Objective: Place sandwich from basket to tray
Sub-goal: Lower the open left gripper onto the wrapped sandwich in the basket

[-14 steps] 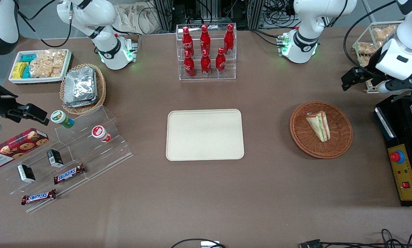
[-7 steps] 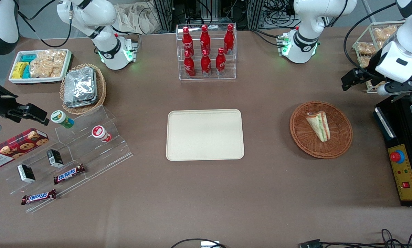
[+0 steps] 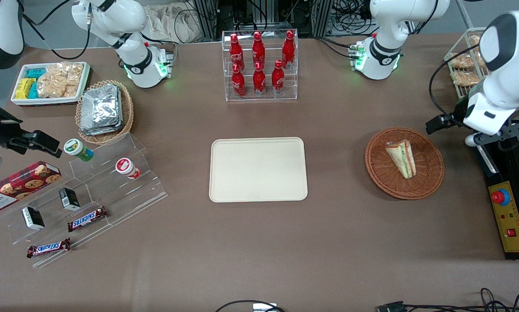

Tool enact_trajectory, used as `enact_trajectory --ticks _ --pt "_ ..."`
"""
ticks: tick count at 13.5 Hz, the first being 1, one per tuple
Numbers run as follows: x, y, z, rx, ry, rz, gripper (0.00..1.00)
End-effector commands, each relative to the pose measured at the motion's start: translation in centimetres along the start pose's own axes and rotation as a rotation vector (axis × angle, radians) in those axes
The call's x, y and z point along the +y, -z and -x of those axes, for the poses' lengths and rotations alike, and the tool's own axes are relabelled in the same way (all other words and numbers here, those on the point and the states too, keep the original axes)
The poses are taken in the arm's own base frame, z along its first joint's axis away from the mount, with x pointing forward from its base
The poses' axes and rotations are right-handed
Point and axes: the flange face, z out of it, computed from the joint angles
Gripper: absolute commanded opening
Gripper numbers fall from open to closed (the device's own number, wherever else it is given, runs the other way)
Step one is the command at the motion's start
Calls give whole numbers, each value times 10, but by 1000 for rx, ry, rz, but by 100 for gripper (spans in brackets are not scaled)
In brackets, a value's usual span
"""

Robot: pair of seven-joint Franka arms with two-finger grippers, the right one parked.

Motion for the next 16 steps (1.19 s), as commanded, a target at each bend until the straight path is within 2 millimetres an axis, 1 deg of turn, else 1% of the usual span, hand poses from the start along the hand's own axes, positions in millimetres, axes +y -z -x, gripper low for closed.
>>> enact_trajectory --ticks 1,3,5,8,9,10,11,12,16 --pt "0 -55 -4 14 -3 -9 100" --pt "4 -92 -16 12 3 -14 100" --pt "6 -135 -20 25 4 -17 100" --pt "10 -176 -23 40 49 -20 100" --pt "12 -184 -25 45 71 -21 100" --pt "20 -193 -25 56 71 -22 100" --pt "22 -204 -23 47 86 -27 100" --pt "24 -210 -23 43 88 -28 100" --pt "26 -218 -19 31 89 -30 98"
